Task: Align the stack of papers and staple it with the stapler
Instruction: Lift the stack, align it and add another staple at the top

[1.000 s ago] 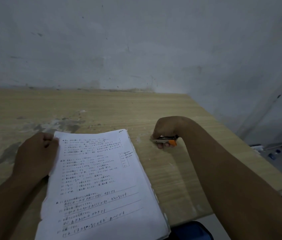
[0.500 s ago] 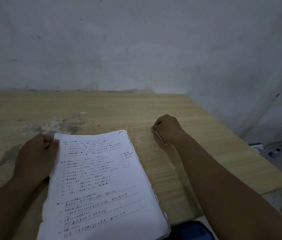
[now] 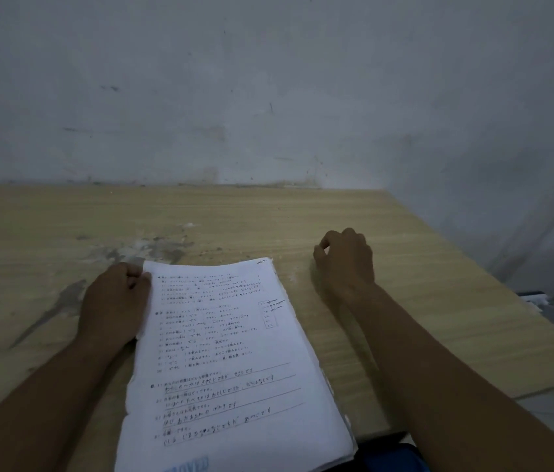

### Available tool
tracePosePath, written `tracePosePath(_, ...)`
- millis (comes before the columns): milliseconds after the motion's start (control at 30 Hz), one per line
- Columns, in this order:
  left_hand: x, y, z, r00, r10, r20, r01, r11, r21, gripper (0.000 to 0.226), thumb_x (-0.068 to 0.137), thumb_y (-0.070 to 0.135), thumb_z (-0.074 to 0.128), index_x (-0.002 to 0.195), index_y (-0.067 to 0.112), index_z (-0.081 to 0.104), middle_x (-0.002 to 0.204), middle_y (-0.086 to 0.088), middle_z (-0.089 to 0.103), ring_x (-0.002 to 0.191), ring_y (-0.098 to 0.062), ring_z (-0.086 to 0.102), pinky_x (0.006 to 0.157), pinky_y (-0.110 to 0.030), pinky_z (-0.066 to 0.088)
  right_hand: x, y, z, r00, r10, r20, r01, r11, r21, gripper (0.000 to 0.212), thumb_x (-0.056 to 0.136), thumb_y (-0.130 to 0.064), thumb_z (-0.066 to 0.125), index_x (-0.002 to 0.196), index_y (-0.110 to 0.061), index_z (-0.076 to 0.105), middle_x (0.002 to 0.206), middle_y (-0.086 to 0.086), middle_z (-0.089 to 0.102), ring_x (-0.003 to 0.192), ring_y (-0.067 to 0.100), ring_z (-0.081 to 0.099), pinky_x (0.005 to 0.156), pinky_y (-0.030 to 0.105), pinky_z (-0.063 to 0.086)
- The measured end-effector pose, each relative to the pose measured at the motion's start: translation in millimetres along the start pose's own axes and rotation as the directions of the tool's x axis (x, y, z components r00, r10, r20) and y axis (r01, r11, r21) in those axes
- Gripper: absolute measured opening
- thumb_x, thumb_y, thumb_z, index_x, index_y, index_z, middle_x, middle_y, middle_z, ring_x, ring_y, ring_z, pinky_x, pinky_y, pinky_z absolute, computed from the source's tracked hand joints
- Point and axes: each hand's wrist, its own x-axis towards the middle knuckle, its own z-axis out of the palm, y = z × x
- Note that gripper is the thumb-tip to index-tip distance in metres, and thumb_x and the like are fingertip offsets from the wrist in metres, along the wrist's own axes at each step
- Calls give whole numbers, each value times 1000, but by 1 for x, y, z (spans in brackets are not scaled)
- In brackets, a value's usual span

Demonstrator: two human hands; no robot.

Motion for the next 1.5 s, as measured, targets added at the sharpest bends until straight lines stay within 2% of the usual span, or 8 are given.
tracePosePath(200,0,4,-4,999,-46,6,46,988,-151,18,99,19,48,91,7,58,82,-6,58,69,-18,50,58,-31,34,-39,-56,17,921,-144,363,83,981,176,39,98,-44,43,103,-10,61,115,14,58,105,30,58,78,34,41)
tracePosePath(400,-7,16,-27,984,-174,31,162,813,-559,17,100,25,47,102,15,61,91,0,66,82,-21,62,66,-29,46,-52,-71,26,925,-87,371,-71,917,393,51,91,-48,52,121,-6,57,120,14,56,98,27,57,74,30,42)
tracePosePath(500,0,26,-46,988,-155,-1,119,765,-633,18,99,27,48,104,15,61,95,-3,68,84,-22,63,70,-32,49,-62,-82,17,927,-39,372,-207,773,599,54,88,-41,62,132,-12,51,111,5,63,98,22,62,74,29,47)
tracePosePath(667,11,40,-82,995,-100,-12,56,645,-762,12,96,29,56,95,19,62,88,-2,70,74,-20,64,66,-34,53,-70,-90,-5,801,-97,591,-563,212,799,34,88,-19,71,110,6,64,99,19,75,89,37,72,78,49,60)
tracePosePath(833,12,48,-115,997,22,78,64,370,-927,15,81,23,71,92,17,62,86,-4,75,70,-21,72,56,-33,59,-54,-105,-18,872,-92,481,-479,42,877,26,87,-9,69,102,11,64,100,22,74,81,30,69,79,43,55)
tracePosePath(933,7,40,-121,974,138,178,108,406,-908,43,74,26,71,114,12,64,103,-8,76,90,-29,74,66,-38,60,-47,-112,-26,888,-142,437,-445,-30,895,14,87,-13,69,91,1,67,94,15,75,78,25,69,76,40,55)
tracePosePath(1233,7,47,-137,987,139,-77,-145,588,-795,25,85,13,70,109,18,68,98,3,77,85,-18,75,68,-29,62,-33,-142,-65,967,-169,192,-202,-41,979,25,96,-24,57,101,-4,71,96,9,77,85,26,74,70,37,61)
tracePosePath(1500,10,38,-136,973,207,-104,-214,635,-742,33,87,9,67,110,31,60,108,8,71,92,-9,72,67,-20,59,-49,-149,-61,967,-230,112,-66,198,978,15,100,-25,52,111,-24,62,105,-8,72,89,6,71,69,23,57)
